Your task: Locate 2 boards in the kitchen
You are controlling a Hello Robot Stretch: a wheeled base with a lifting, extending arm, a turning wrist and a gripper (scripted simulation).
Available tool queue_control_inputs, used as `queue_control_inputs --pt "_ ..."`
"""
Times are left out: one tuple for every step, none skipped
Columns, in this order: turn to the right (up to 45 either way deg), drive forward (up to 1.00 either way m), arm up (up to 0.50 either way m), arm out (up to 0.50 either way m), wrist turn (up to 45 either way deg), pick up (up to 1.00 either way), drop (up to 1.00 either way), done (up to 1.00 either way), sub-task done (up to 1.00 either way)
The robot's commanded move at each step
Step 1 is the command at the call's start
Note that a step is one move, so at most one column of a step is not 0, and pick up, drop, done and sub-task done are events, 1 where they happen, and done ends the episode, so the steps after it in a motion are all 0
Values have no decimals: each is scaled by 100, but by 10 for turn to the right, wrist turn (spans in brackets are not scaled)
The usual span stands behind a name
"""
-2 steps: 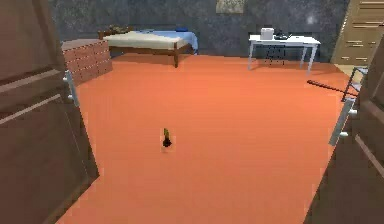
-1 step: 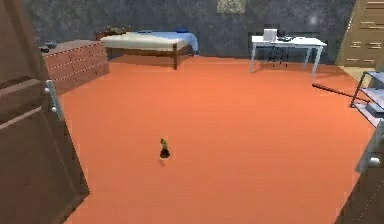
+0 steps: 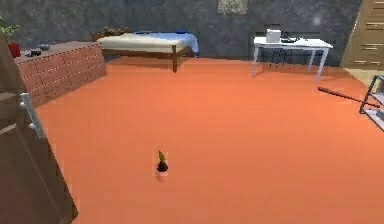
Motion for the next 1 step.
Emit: queue_control_inputs --pt "-450 0 0 0 0 0 0 0 0"
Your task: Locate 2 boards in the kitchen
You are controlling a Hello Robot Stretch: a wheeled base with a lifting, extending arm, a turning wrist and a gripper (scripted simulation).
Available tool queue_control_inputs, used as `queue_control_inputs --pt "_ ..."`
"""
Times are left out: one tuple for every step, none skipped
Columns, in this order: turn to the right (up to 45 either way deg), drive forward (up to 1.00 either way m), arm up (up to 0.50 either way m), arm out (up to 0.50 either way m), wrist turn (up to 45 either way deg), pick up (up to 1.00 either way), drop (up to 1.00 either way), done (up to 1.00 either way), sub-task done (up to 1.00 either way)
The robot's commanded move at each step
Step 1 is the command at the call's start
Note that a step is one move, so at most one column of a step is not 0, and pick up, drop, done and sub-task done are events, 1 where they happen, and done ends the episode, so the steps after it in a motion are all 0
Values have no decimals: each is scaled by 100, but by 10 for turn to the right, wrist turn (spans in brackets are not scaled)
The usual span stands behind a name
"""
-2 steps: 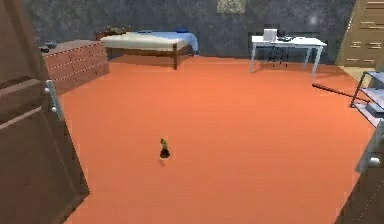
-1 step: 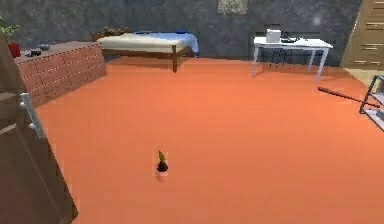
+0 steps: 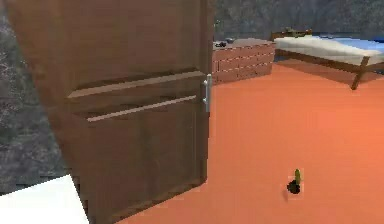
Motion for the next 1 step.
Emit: queue_control_inputs --pt "-450 0 0 0 0 0 0 0 0"
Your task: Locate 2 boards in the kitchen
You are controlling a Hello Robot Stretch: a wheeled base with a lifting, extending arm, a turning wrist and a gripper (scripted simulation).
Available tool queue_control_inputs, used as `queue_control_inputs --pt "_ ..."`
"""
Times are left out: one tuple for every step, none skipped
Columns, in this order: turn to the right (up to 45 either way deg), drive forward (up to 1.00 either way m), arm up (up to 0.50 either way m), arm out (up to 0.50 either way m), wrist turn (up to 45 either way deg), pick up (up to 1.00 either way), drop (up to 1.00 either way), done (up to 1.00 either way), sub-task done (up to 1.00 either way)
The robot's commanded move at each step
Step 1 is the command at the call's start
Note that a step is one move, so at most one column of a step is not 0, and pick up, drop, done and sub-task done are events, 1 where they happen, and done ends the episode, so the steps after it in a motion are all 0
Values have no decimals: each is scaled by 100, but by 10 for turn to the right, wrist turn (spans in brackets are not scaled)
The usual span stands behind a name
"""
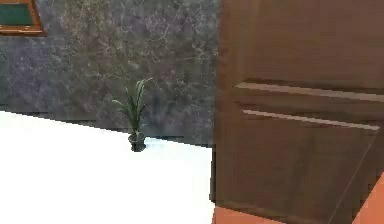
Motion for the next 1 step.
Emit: queue_control_inputs --pt "-450 0 0 0 0 0 0 0 0"
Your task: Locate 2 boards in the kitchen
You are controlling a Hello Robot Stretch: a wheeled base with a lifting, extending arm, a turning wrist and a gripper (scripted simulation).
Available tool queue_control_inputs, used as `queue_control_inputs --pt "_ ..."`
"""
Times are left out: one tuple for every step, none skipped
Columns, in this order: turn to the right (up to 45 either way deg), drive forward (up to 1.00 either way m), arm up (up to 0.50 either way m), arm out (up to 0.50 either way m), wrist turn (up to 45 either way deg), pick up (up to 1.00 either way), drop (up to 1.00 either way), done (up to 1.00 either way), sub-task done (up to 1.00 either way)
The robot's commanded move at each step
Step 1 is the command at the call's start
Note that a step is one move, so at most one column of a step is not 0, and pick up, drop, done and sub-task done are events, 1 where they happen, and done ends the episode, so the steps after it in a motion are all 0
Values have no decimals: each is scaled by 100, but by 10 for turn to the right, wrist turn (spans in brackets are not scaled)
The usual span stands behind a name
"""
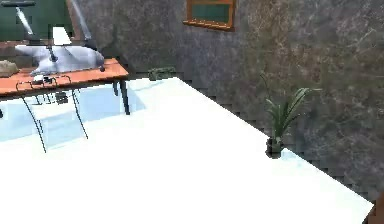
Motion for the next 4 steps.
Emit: queue_control_inputs --pt "-300 0 0 0 0 0 0 0 0" --pt "0 50 0 0 0 0 0 0 0" --pt "-450 0 0 0 0 0 0 0 0" --pt "0 45 0 0 0 0 0 0 0"
